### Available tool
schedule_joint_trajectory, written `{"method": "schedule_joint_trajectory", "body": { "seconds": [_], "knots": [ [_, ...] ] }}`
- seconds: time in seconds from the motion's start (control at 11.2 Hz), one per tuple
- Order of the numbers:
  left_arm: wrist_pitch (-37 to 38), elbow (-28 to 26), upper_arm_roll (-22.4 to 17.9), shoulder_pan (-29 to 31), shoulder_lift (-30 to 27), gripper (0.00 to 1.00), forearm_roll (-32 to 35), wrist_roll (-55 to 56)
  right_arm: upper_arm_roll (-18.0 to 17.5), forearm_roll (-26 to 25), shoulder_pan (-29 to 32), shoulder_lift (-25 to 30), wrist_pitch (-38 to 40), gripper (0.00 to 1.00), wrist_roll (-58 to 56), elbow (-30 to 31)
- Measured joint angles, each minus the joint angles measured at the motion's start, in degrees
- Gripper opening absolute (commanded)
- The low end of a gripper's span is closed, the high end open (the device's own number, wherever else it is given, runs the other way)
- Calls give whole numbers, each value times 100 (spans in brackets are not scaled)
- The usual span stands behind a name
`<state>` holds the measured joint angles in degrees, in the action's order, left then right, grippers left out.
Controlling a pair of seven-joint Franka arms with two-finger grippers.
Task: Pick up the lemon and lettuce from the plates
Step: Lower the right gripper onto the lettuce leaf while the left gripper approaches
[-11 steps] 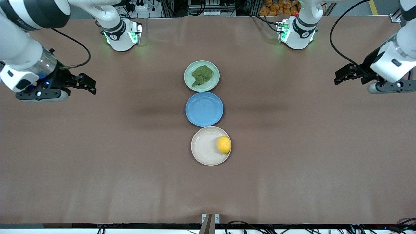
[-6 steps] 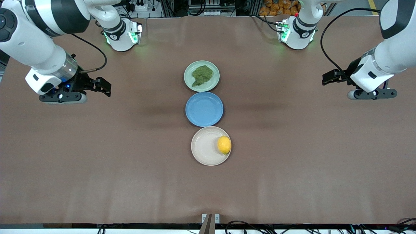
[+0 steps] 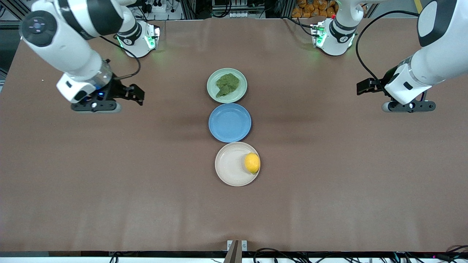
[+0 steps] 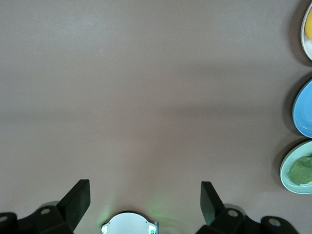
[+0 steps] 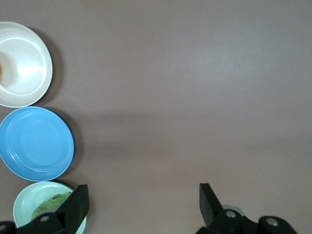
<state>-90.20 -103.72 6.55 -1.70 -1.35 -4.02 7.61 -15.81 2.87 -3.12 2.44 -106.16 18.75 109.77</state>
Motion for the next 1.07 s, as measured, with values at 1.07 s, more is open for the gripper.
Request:
{"method": "schedule_joint_trajectory", "body": {
  "seconds": [1.07],
  "knots": [
    [-657, -41, 174, -235, 613, 100, 0, 24, -1825, -343, -1722, -1670, -3136, 100, 4851, 1594]
  ]
}}
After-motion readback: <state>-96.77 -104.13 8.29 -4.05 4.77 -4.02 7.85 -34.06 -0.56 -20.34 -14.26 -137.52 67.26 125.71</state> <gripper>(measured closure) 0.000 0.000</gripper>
